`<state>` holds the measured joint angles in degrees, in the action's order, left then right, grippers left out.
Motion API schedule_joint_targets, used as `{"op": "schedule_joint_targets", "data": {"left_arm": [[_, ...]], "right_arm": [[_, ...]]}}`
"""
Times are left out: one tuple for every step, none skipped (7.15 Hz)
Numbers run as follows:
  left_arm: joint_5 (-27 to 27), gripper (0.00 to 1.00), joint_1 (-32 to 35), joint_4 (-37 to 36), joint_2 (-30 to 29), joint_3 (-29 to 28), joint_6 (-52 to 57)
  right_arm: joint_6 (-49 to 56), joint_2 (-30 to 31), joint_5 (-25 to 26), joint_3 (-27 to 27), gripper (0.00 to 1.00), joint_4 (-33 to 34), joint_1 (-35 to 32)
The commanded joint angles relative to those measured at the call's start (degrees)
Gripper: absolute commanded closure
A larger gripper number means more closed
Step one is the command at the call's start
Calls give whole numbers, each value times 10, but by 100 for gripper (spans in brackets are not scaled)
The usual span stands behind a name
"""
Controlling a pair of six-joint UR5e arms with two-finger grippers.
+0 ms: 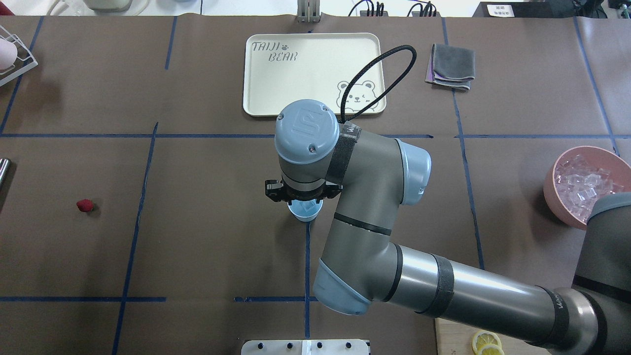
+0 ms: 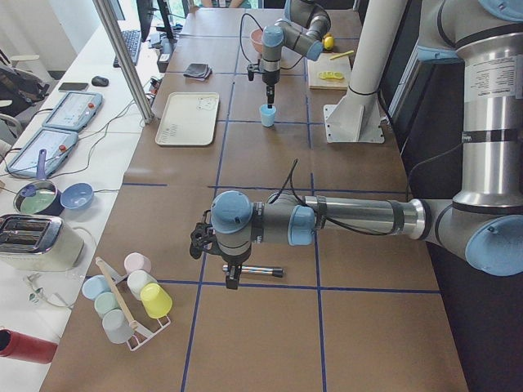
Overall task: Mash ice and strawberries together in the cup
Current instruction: 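Open the right gripper to drop the ice cube into the cup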
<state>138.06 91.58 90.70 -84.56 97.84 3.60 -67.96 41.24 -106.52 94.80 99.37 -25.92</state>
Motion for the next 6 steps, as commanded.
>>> {"op": "schedule_joint_targets", "data": {"left_arm": [[0,0,0,0,0,1,0],[0,0,0,0,0,1,0],[-1,0,0,1,0,1,0],[-1,0,0,1,0,1,0],[-1,0,0,0,0,2,0],[-1,0,0,1,-1,2,0]], "right_arm": [[-4,-1,0,1,1,0,0],[-4,-1,0,2,1,0,0],[-4,-1,0,6,1,0,0],[-4,-1,0,6,1,1,-1],[-3,2,-1,17,1,4,-5],[-2,13,-5,36,1,5,-19]]}}
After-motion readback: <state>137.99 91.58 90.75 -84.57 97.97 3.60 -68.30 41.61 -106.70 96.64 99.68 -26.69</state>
